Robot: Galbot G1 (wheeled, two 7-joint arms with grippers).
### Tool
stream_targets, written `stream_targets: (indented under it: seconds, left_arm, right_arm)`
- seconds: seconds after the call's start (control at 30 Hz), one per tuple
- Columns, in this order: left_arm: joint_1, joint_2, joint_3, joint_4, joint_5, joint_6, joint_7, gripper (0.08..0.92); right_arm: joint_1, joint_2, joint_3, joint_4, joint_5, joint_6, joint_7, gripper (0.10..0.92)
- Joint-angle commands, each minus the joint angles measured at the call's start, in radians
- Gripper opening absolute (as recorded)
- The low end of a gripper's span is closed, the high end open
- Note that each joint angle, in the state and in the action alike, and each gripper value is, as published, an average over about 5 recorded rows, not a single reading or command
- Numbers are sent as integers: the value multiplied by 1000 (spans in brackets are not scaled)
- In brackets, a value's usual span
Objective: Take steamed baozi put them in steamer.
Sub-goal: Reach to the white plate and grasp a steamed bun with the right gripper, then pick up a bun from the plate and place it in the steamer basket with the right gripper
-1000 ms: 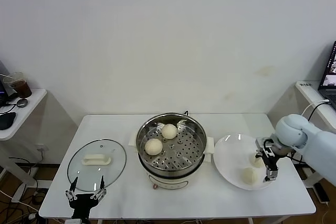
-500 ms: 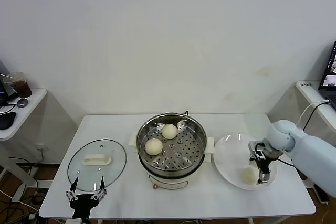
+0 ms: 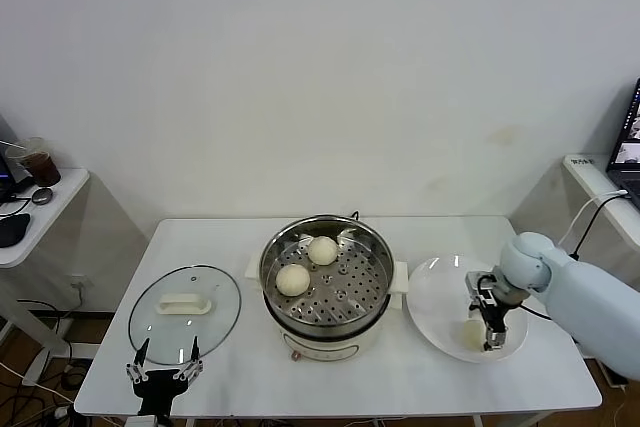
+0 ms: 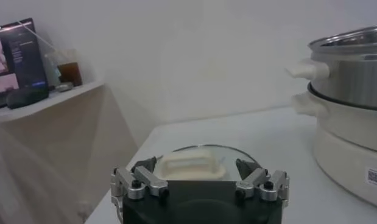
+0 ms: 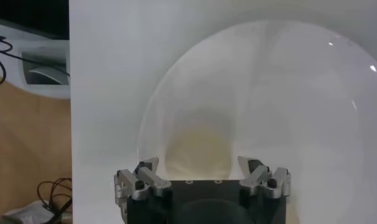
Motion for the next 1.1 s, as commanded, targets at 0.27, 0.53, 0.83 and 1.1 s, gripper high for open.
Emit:
stream_targets:
  seconds: [0.27, 0.53, 0.83, 1.1]
  left_arm:
    - [0, -1, 5, -3, 2, 0, 0, 823]
    - [-10, -5, 18, -6, 7, -1, -3, 823]
    - [-20, -8, 29, -24, 17, -2, -17, 823]
    - [-20, 3, 35, -42, 25, -3, -28, 823]
  right_arm:
    - [5, 1, 5, -8, -2, -4, -6, 524]
    - [134, -20, -52, 17, 51, -15, -10, 426]
    - [590, 97, -314, 9, 242, -41, -32, 424]
    - [913, 334, -443, -78, 430, -15, -50, 424]
